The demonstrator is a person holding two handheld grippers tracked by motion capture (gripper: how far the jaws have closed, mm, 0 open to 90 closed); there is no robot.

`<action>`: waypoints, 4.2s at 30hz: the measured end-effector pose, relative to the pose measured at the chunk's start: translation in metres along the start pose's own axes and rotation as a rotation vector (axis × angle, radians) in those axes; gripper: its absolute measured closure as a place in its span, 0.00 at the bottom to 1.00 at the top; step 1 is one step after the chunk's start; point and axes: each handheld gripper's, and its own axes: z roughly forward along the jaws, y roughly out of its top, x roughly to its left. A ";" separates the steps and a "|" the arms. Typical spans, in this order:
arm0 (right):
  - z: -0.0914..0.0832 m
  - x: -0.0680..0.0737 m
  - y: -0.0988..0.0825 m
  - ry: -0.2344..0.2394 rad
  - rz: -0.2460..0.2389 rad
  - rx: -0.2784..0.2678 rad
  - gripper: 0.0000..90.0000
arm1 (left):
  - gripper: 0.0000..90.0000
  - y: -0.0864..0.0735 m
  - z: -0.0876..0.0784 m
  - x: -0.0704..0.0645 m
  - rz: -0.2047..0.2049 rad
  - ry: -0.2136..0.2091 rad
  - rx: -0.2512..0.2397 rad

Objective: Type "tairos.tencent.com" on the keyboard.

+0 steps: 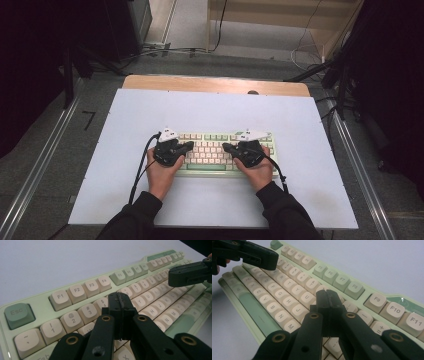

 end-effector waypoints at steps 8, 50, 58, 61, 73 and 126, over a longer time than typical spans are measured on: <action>0.000 0.000 0.000 0.002 0.001 0.000 0.98 | 1.00 0.002 0.005 -0.004 0.010 -0.008 0.008; 0.001 -0.001 0.000 0.000 0.008 -0.002 0.98 | 1.00 0.002 0.005 -0.005 0.012 -0.005 0.012; 0.000 -0.001 0.000 0.000 0.009 -0.003 0.98 | 1.00 0.004 -0.002 -0.003 0.002 -0.010 -0.005; 0.000 -0.001 0.000 -0.001 0.005 -0.005 0.98 | 1.00 0.004 -0.003 -0.003 0.003 -0.009 -0.011; 0.001 -0.001 0.000 -0.001 0.007 -0.004 0.98 | 1.00 0.004 -0.009 -0.003 0.009 -0.013 -0.019; 0.008 -0.005 -0.003 -0.016 0.009 0.021 0.98 | 1.00 -0.003 -0.022 0.001 0.002 -0.007 -0.020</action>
